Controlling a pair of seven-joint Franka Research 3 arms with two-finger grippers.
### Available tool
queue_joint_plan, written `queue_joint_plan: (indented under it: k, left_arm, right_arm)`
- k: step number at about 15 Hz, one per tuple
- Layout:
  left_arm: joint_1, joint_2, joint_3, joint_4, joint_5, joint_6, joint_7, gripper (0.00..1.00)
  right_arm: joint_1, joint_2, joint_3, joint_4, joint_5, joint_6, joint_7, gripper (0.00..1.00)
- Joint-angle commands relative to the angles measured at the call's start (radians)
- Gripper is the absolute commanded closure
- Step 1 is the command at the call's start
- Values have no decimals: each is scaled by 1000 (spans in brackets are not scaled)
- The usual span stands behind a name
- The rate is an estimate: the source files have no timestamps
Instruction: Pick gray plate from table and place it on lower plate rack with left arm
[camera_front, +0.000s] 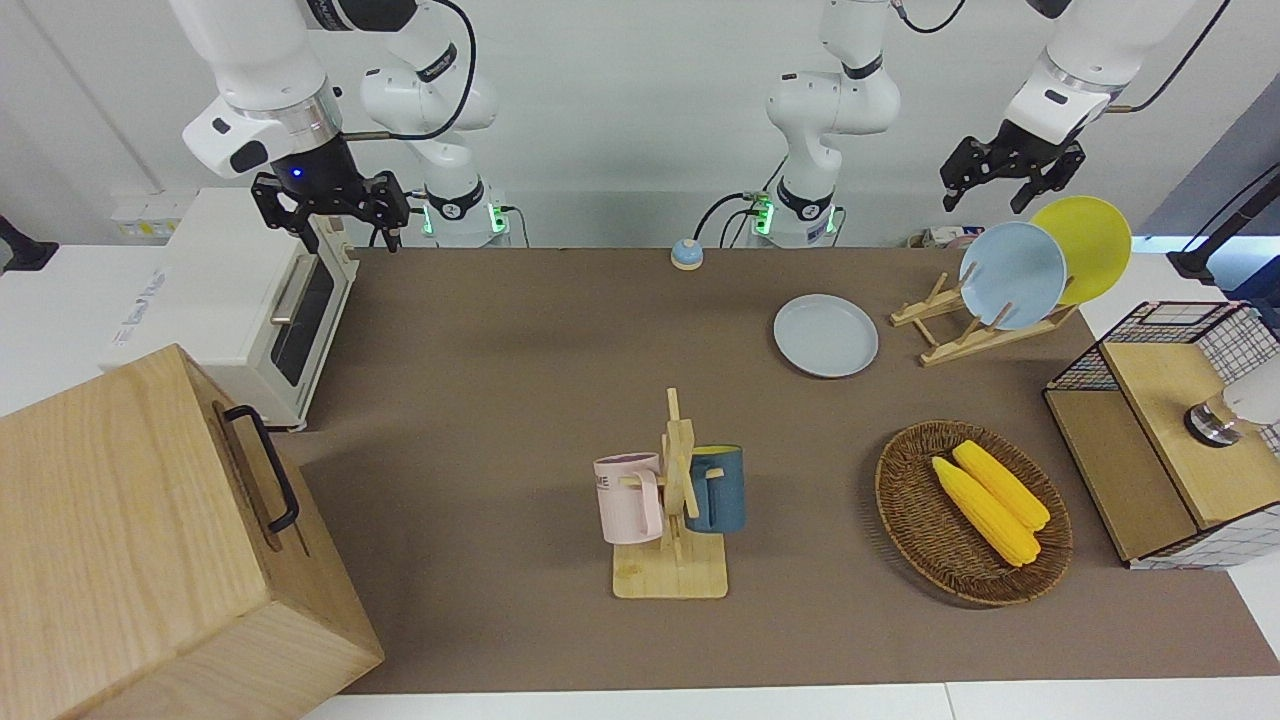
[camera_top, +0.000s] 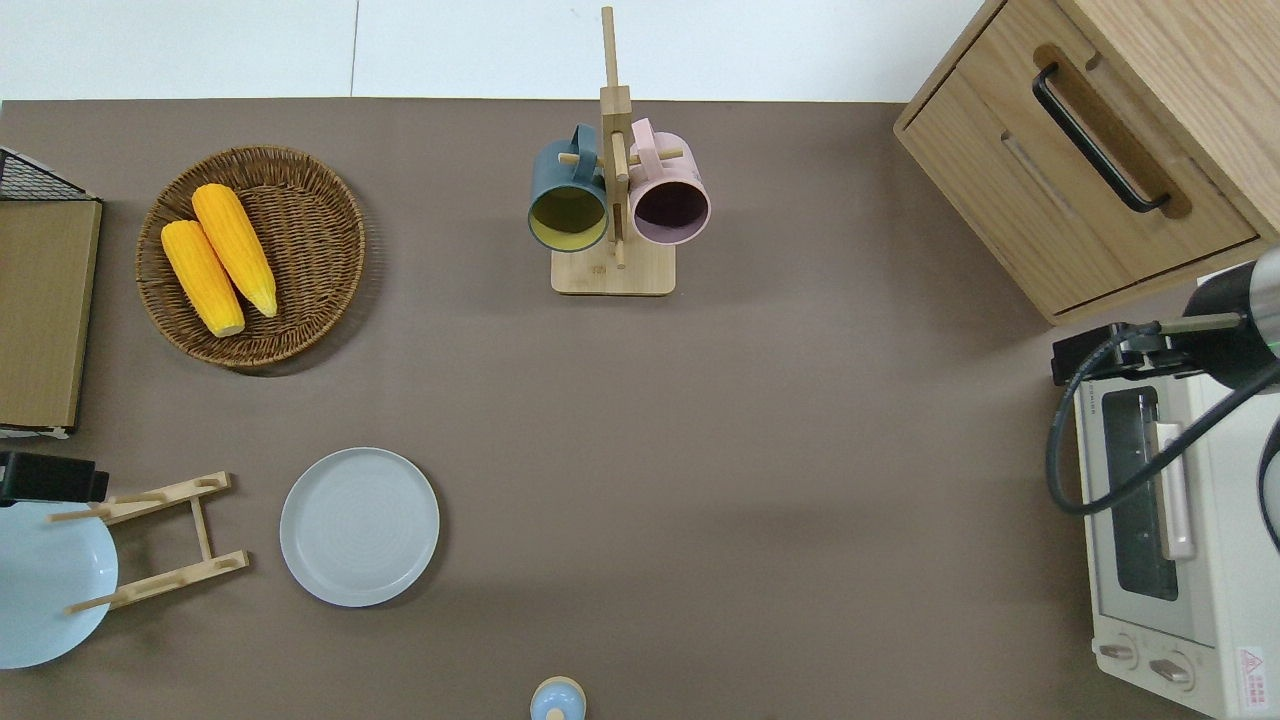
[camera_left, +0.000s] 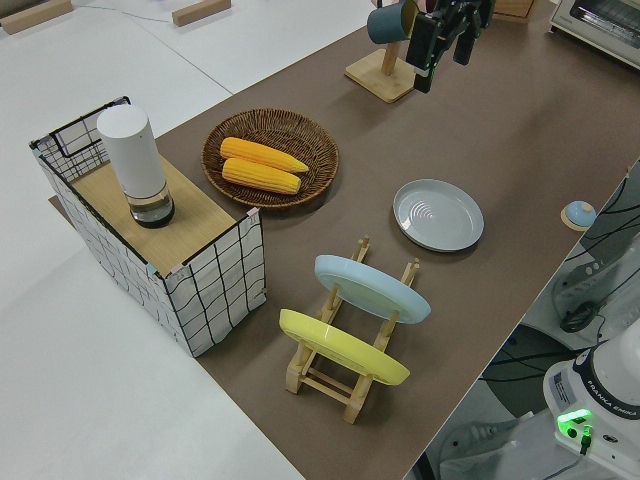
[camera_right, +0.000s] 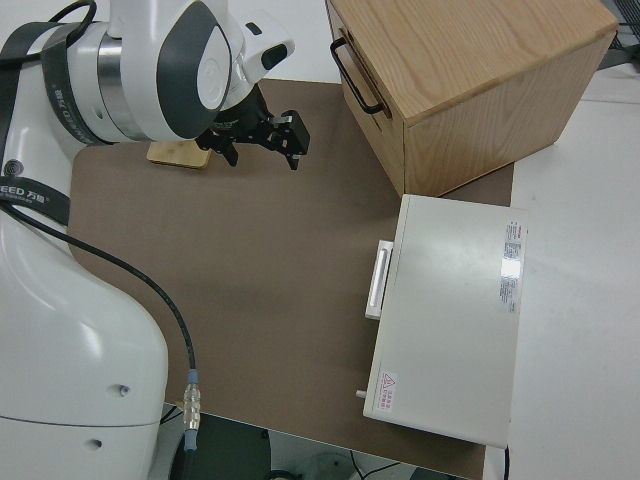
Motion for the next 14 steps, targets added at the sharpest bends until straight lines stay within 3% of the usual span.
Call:
queue_joint_plan:
  k: [1,14]
  left_arm:
    - [-4,-8,31,5,20,-16,-3,0]
    - [-3,-8,36,-3,11,-24,-15,0]
  right_arm:
    - [7,0,-6,6,3,-1,4,17]
    - [7,0,-6,6,3,-1,4,17]
